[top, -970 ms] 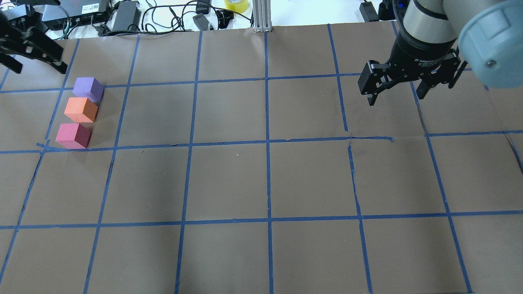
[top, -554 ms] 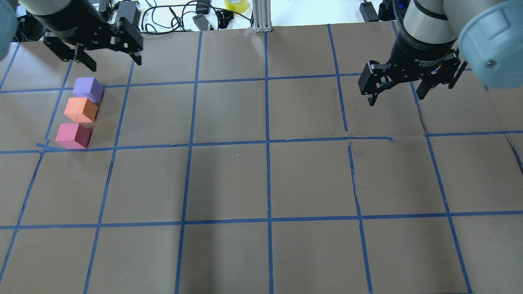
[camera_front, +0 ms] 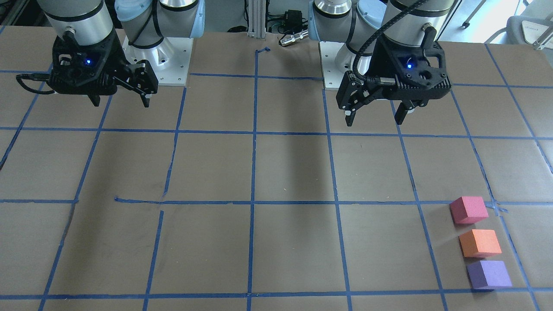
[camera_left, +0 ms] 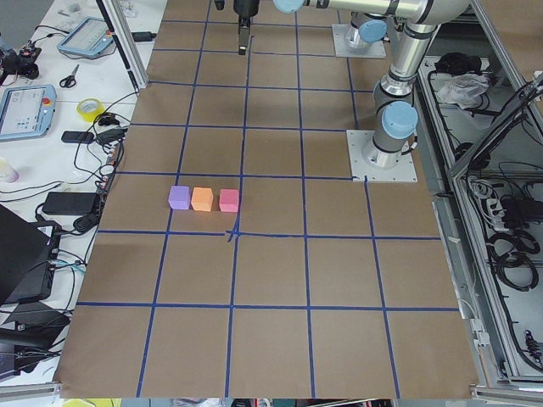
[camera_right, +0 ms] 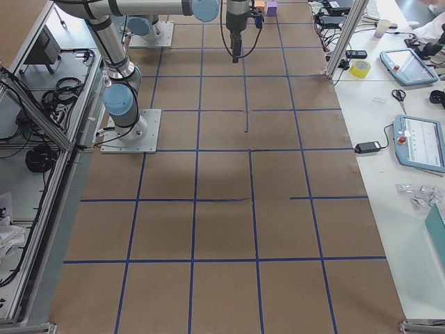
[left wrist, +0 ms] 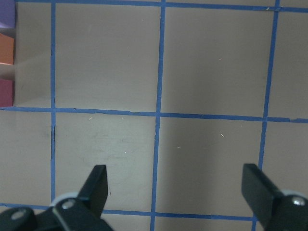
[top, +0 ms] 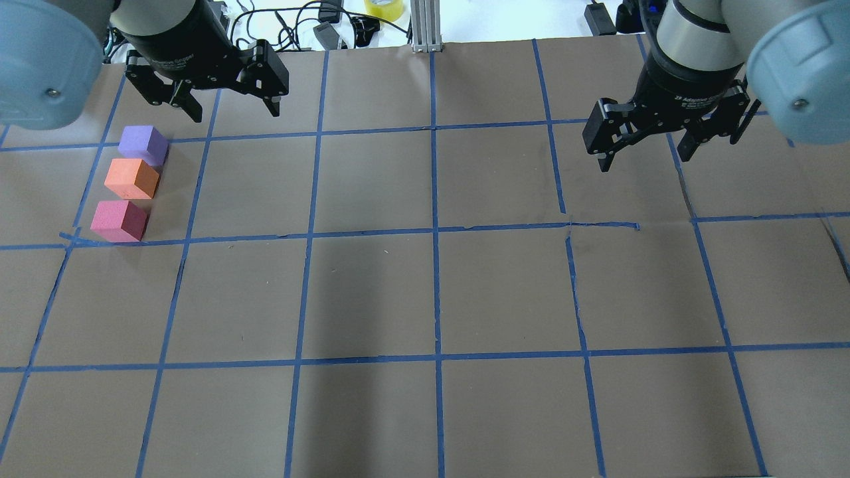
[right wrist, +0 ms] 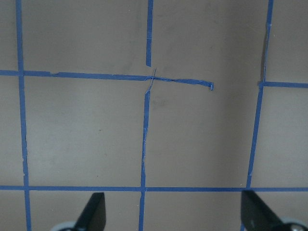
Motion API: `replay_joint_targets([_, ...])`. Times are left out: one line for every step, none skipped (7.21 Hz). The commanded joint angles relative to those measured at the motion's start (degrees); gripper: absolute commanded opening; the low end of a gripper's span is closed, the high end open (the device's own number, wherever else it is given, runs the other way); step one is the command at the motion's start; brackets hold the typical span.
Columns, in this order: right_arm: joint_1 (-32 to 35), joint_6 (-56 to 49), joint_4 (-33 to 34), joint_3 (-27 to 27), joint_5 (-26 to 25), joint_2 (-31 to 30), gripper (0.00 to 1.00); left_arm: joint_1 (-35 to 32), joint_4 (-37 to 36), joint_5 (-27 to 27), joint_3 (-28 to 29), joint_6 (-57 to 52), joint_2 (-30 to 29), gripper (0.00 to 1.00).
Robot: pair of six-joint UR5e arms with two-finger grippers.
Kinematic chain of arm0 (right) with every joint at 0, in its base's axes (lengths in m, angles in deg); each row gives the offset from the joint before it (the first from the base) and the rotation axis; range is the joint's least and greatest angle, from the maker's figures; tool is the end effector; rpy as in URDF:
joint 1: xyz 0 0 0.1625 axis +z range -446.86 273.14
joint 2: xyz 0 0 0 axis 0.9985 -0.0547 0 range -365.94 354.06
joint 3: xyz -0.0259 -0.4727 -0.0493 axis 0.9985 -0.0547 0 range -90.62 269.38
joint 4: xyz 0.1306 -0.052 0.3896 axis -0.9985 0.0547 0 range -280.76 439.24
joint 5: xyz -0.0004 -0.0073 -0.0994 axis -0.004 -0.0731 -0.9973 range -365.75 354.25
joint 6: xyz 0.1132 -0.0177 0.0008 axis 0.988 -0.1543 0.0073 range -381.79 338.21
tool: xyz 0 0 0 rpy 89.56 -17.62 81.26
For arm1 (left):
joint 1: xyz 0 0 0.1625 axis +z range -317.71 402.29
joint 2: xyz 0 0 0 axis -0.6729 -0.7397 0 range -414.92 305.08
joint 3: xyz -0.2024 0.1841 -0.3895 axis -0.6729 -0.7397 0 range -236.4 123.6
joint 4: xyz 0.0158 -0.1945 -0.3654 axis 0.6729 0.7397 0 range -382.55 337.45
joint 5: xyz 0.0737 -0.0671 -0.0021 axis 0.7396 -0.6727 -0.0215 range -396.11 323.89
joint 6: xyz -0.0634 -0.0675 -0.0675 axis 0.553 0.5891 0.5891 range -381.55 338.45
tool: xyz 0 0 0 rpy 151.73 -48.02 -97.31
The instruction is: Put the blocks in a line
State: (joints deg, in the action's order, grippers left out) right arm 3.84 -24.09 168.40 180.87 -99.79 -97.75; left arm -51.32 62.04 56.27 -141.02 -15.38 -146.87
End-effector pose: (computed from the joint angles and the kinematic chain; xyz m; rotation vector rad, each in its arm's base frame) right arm 0.1310 -0.4743 0.5253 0.0808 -3.0702 -0.0154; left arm -0.1613 -0.5147 0.5639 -0.0745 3.1031 -0.2443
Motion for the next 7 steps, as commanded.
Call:
replay_joint_targets([0.1,0.0,0.0,0.0,0.1,-0.1,1.0,-0.3,1.7,0.0,-0.2,-0.1,1.4,1.0])
replay_joint_targets([0.1,0.0,0.0,0.0,0.0,-0.1,1.0,-0.3,1.6,-0.5,0.3,-0.1,1.1,1.0])
replay_joint_targets([0.1,0.0,0.0,0.0,0.0,-0.1,1.0,-0.3,1.5,-2.1,-0.5,-0.1,0.2,1.0])
replay_joint_targets([0.1,0.0,0.0,0.0,0.0,-0.2,1.0,-0.3,0.7,-2.4,-0.5,-0.1,0.1,1.0])
replay_joint_targets([0.1,0.0,0.0,0.0,0.0,-0.2,1.0,-0.2,1.8,-1.6,-1.0,-0.2,2.2,1.0])
replay_joint_targets([0.1,0.0,0.0,0.0,0.0,-0.2,1.0,-0.3,2.0,-1.5,-1.2,-0.1,1.6,1.0])
replay_joint_targets([0.1,0.1,0.0,0.0,0.1,-0.2,1.0,-0.3,2.1,-1.6,-1.4,-0.1,0.7,1.0])
